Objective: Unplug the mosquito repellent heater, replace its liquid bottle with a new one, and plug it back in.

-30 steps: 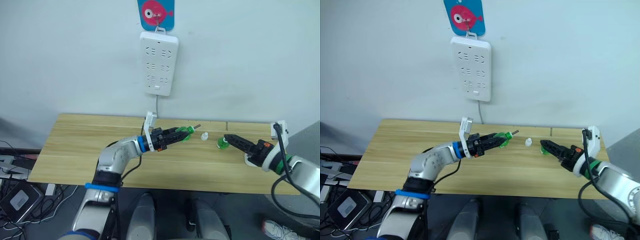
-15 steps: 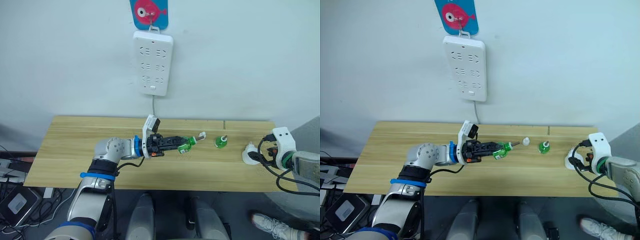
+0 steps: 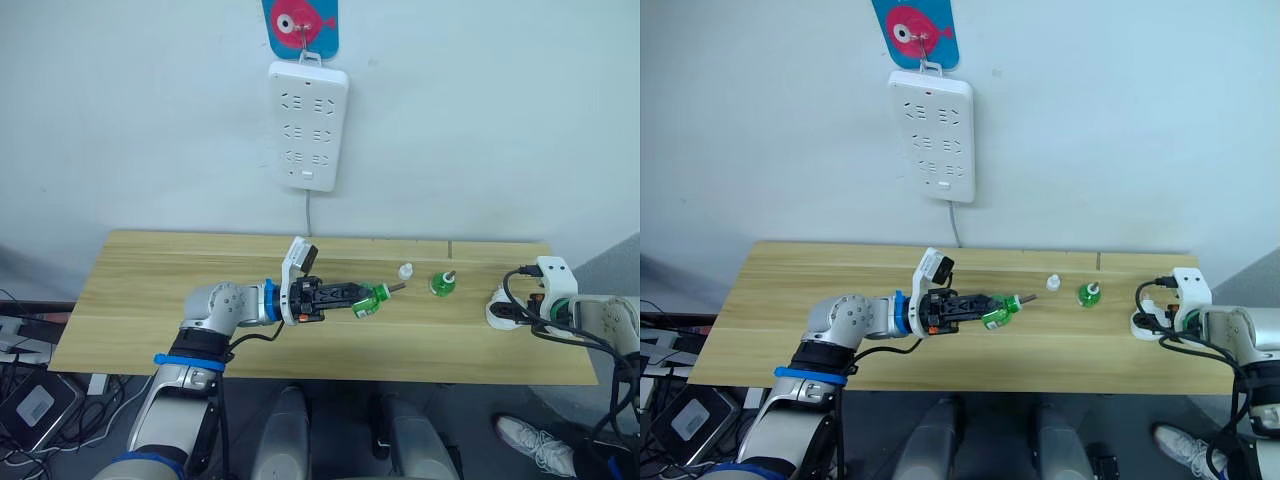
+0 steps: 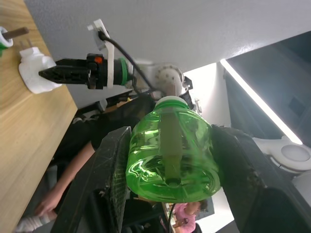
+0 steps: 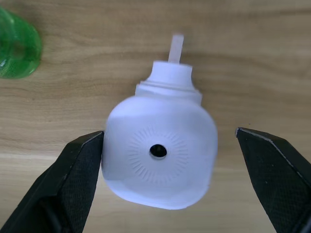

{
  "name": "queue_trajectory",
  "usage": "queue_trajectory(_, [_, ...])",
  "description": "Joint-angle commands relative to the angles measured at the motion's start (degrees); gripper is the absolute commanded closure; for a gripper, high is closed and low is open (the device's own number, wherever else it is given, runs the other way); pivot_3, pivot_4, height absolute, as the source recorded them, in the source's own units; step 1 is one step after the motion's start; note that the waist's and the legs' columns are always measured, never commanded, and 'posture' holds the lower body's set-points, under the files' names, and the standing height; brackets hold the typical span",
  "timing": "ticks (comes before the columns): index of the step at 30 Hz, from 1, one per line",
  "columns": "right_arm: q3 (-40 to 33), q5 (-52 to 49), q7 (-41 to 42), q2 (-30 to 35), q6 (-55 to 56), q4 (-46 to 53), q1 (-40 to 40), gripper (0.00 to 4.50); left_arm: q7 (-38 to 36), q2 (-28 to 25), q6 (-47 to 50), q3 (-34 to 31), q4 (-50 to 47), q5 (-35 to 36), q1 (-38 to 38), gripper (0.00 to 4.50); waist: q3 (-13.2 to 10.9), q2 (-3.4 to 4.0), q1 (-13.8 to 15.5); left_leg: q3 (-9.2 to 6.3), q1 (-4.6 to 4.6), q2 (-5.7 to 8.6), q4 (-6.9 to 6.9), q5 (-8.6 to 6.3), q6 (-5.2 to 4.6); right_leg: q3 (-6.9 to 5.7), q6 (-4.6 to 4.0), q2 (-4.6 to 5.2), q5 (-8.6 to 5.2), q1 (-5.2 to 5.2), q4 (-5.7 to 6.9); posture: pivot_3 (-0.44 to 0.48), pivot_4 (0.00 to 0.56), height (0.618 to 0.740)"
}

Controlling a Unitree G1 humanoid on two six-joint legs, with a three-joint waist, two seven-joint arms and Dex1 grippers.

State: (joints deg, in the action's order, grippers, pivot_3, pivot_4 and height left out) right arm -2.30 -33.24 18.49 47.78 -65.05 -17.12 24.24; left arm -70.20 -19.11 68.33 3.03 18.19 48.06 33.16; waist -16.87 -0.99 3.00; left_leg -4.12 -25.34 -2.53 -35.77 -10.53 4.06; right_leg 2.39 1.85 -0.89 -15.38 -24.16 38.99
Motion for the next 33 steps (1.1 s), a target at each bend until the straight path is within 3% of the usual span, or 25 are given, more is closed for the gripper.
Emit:
queue_trajectory(1, [-1.88, 2.09, 0.90, -0.23, -2.35, -2.37, 2.31, 0.04, -0.18, 0.00, 0.11, -0.14, -2.43, 0.62, -0.83, 2.24, -0.01, -0.01, 0.07, 0.00, 0.00, 0.00, 0.00, 0.00, 0.00, 0.00, 0.00, 0.00, 0.00, 0.00, -0.01, 0.269, 0.302, 0.740])
queue_trajectory(9, [-0.75, 6.48, 5.01, -1.35, -2.23, -8.00, 5.65, 0.04, -0.02, -0.26, 0.10, 0.58, -4.49, 0.57, -2.23, 2.24, -0.02, -0.01, 0.20, 0.01, -0.01, 0.01, 0.02, 0.00, 0.00, 0.00, 0.00, 0.01, 0.00, 0.00, -0.03, 0.279, 0.305, 0.740])
queue_trajectory(12, [-1.08, 7.58, 6.41, -1.33, -2.14, -8.90, 6.16, 0.61, -0.17, -0.67, 0.06, 0.63, -4.65, 0.52, -2.52, 2.24, -0.02, -0.01, 0.16, 0.02, 0.00, 0.01, 0.02, 0.00, 0.00, 0.02, 0.00, 0.01, 0.00, 0.00, -0.03, 0.290, 0.302, 0.740])
queue_trajectory(15, [-1.52, 7.95, 8.67, -0.58, -2.27, -7.52, 5.72, 1.51, -0.35, -0.91, -0.15, 0.81, -4.70, 0.54, -2.69, 2.24, -0.05, -0.07, 0.19, 0.01, 0.03, -0.01, 0.01, 0.00, 0.00, 0.01, 0.00, 0.00, 0.00, 0.04, -0.02, 0.292, 0.299, 0.740])
queue_trajectory(22, [-5.84, 0.56, 21.45, 9.36, -9.70, 7.62, -0.70, 1.53, -2.69, -1.55, -1.58, 2.08, -6.75, 0.81, -3.47, 2.24, -0.17, 0.15, 0.67, 0.01, -0.04, 0.03, 0.06, -0.01, 0.00, 0.01, 0.00, 0.03, 0.00, -0.03, -0.05, 0.280, 0.298, 0.740])
queue_trajectory(25, [-17.29, -14.92, 30.72, 11.45, -22.66, 13.32, 0.96, 1.53, -3.95, -0.70, -3.84, 2.15, -8.41, 1.03, -3.69, 2.24, -0.20, 0.15, 0.69, 0.02, -0.06, 0.03, 0.05, -0.01, 0.00, 0.02, 0.01, 0.03, 0.00, -0.04, -0.07, 0.260, 0.294, 0.740])
queue_trajectory(27, [-22.95, -29.41, 32.60, 13.34, -27.17, 11.75, 2.77, 1.53, -3.93, 0.71, -5.30, 2.26, -8.77, 0.90, -3.42, 2.24, -0.21, 0.15, 0.64, 0.04, -0.02, -0.03, 0.04, -0.01, -0.01, 0.02, 0.00, 0.00, 0.00, -0.01, -0.05, 0.250, 0.291, 0.740])
queue_trajectory(33, [-22.89, -59.28, 20.64, 16.28, -27.45, 12.37, -1.46, 1.53, -3.84, 3.04, -4.29, 2.34, -10.45, 2.89, -2.91, 2.24, -0.24, -0.02, 1.09, 0.00, -0.05, -0.01, 0.02, -0.02, -0.02, -0.03, 0.00, 0.01, 0.00, 0.05, -0.14, 0.220, 0.279, 0.740])
